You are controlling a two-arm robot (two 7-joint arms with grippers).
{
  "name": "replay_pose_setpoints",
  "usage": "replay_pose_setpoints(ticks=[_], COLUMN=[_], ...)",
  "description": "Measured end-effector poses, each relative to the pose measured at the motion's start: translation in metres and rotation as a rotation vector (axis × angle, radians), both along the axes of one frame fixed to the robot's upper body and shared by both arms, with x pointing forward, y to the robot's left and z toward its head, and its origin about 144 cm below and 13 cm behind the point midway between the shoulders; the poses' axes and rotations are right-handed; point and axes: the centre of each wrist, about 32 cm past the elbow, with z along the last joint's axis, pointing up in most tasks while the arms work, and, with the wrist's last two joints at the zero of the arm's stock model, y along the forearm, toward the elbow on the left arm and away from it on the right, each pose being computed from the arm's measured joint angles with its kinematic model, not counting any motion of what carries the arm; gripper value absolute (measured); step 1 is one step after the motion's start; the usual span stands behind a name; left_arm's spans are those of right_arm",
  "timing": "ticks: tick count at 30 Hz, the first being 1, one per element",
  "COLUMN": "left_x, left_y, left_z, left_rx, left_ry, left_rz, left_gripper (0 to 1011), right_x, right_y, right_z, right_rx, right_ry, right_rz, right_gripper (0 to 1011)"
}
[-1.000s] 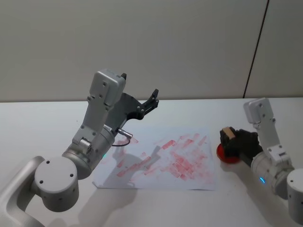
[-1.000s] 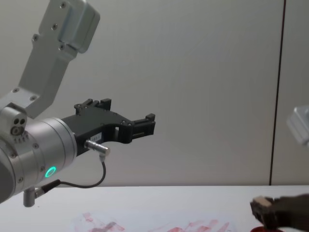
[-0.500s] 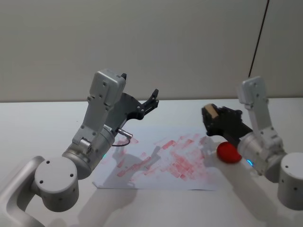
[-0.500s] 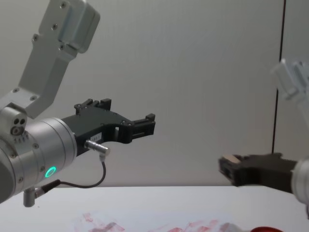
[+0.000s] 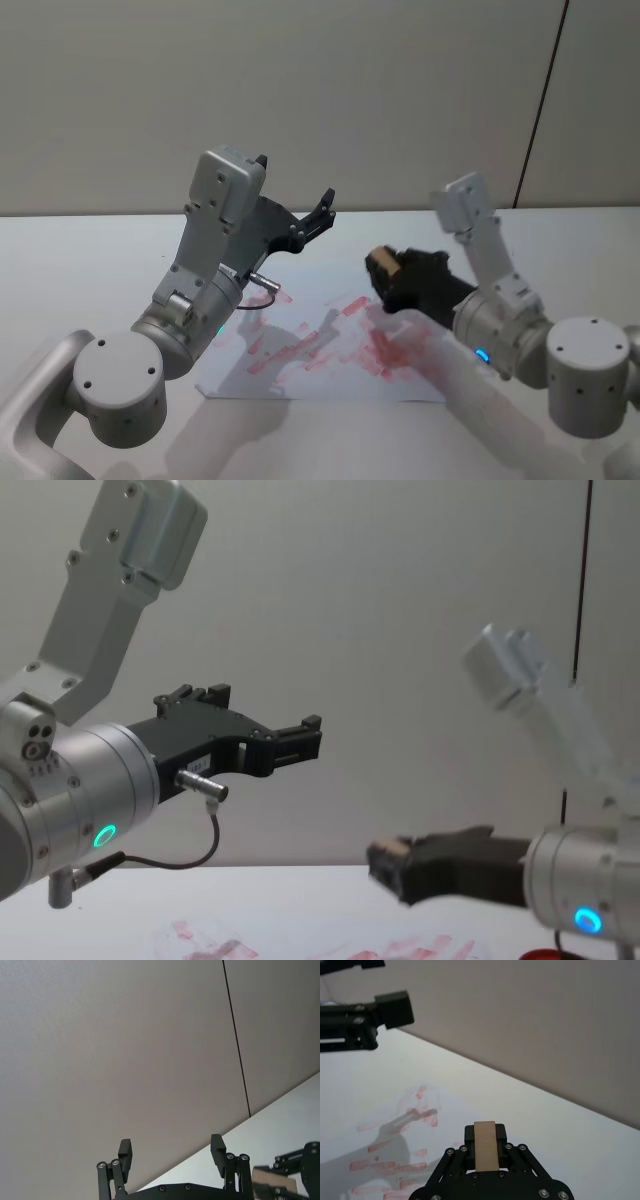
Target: Use the one hand to pick up the stamp and affix it onto the A4 paper.
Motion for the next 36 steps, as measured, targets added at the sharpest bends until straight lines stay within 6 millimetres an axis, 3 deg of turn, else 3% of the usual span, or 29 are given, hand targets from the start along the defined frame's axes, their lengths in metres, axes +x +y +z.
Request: replay_pose_setpoints(ticks=[18, 36], left_x=[0.000, 0.000], left_y=[0.000, 0.000], left_z=[0.000, 0.000], left_rx=[0.000, 0.000], left_ry=[0.000, 0.000], left_rz=[0.000, 0.000], left_gripper=[1001, 1001], right_x=[-0.005, -0.006], right_y=[0.009, 0.013], right_z=[-0.034, -0.046], right_rx=[-0.078, -0.086], right_ry=[0.131, 0.162], right_rz=[0.061, 0.044], right_gripper=[219, 219])
